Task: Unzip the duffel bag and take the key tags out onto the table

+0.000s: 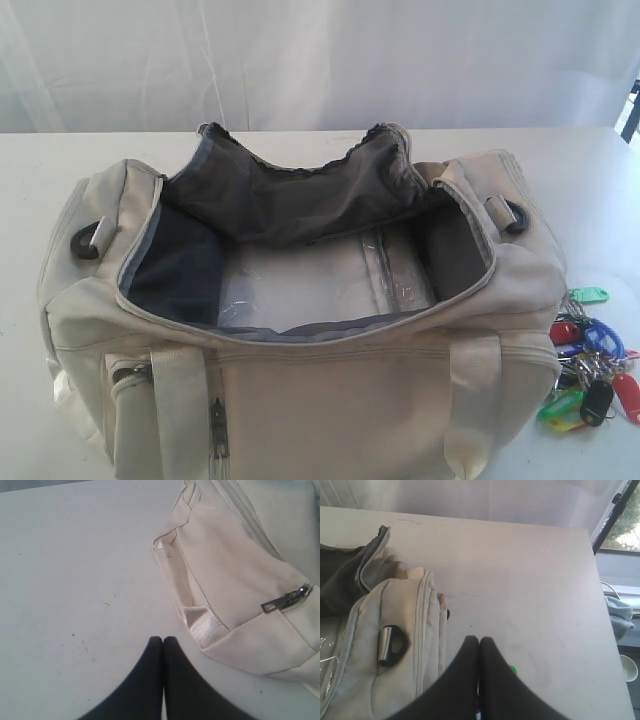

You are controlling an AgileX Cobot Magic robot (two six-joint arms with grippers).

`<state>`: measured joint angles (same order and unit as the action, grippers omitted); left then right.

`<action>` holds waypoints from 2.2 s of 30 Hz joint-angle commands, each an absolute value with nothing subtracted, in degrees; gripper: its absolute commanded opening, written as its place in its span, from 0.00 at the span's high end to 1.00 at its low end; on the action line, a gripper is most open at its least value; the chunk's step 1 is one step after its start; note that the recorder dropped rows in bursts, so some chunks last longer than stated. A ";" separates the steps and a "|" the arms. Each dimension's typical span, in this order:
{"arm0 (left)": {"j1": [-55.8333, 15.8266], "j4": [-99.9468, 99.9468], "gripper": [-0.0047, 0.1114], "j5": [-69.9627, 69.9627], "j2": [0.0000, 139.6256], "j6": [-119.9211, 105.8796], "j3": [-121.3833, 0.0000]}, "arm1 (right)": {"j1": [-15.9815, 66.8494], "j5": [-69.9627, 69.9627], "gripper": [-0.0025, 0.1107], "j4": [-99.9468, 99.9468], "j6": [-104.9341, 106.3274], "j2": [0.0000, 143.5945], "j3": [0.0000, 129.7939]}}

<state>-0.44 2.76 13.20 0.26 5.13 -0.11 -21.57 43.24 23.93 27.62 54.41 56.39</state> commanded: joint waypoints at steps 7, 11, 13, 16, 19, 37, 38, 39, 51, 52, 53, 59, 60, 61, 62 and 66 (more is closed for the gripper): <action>-0.31 2.83 0.96 13.15 0.00 5.59 0.00 | -20.98 43.16 0.98 24.03 28.26 54.15 56.56; -0.31 2.83 0.96 13.15 0.00 5.59 0.00 | -18.28 43.16 0.98 24.14 28.26 54.15 56.56; -0.31 2.83 0.96 13.15 0.00 5.59 0.00 | -17.84 43.16 0.98 24.52 28.26 54.15 56.56; -0.31 2.83 0.96 13.27 0.00 5.59 0.00 | -15.76 43.14 0.98 21.05 27.73 50.64 56.56; -0.31 2.83 0.96 13.27 0.00 5.59 0.00 | -11.24 43.14 0.98 21.04 27.62 43.73 56.56; -0.31 2.83 0.96 13.28 0.00 5.47 0.00 | -6.66 42.66 0.98 23.99 27.15 0.00 53.89; -0.31 2.83 0.96 13.28 0.00 5.47 0.00 | -6.66 41.76 0.98 23.75 26.12 0.00 52.51; -0.31 2.83 0.96 13.28 0.00 5.47 0.00 | -6.66 41.13 0.98 22.02 24.31 0.00 51.20; -0.31 2.83 0.96 13.28 0.00 5.35 0.00 | -8.65 28.47 0.98 -3.44 -2.22 0.00 24.47; -0.31 2.83 0.96 13.28 0.00 5.35 0.00 | -8.65 26.66 0.98 -3.44 -0.87 0.00 22.15; -0.31 2.83 0.96 13.28 0.00 5.35 0.00 | -8.65 25.15 0.98 -3.44 0.00 0.00 19.87; -0.31 2.83 0.96 13.28 0.00 5.35 0.00 | -8.65 21.15 0.98 -3.18 0.00 0.00 8.58; -0.31 2.83 0.96 13.28 0.00 5.35 0.00 | -8.65 21.15 0.98 -3.18 0.00 0.00 7.19; -0.31 2.83 0.96 13.28 0.00 5.23 0.00 | -8.65 21.15 0.98 -3.18 0.00 0.00 5.53; -0.31 2.83 0.96 13.28 0.00 5.23 0.00 | -8.65 21.28 0.98 -3.18 0.00 0.00 3.97; -0.31 2.83 0.96 13.28 0.00 5.23 0.00 | -8.65 20.16 0.98 -3.03 0.00 0.00 0.00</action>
